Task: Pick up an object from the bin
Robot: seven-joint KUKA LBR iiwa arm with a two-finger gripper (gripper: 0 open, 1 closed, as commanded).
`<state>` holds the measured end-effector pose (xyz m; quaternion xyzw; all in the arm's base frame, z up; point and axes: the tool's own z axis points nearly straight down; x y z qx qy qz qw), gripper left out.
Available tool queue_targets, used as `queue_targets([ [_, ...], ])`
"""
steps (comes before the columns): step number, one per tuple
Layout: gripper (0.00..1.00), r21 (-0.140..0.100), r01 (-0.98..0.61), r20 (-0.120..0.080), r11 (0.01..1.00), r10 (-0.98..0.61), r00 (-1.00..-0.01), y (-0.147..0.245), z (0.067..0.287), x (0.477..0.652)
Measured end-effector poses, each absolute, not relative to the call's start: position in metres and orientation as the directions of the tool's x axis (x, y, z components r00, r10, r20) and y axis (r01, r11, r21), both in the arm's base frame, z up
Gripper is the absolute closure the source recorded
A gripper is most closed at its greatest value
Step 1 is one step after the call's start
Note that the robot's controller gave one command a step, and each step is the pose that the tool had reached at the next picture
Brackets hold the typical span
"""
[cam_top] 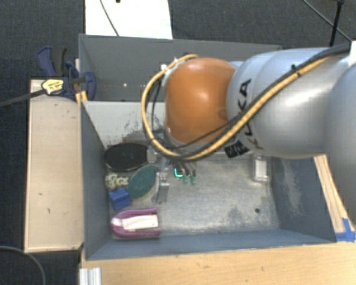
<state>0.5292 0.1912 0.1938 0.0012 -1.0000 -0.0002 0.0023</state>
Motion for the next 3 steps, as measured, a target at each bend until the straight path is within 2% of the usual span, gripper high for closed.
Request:
queue_targets([
  [1,0.00,0.000,0.052,0.003,0.999,0.052,-0.999,0.188,0.111,0.547],
  [2,0.00,0.001,0.047,-0.006,0.999,0.047,-0.999,0.212,0.072,0.555],
  [3,1.00,0.001,0.053,-0.002,0.999,0.053,-0.999,0.213,0.075,0.554],
])
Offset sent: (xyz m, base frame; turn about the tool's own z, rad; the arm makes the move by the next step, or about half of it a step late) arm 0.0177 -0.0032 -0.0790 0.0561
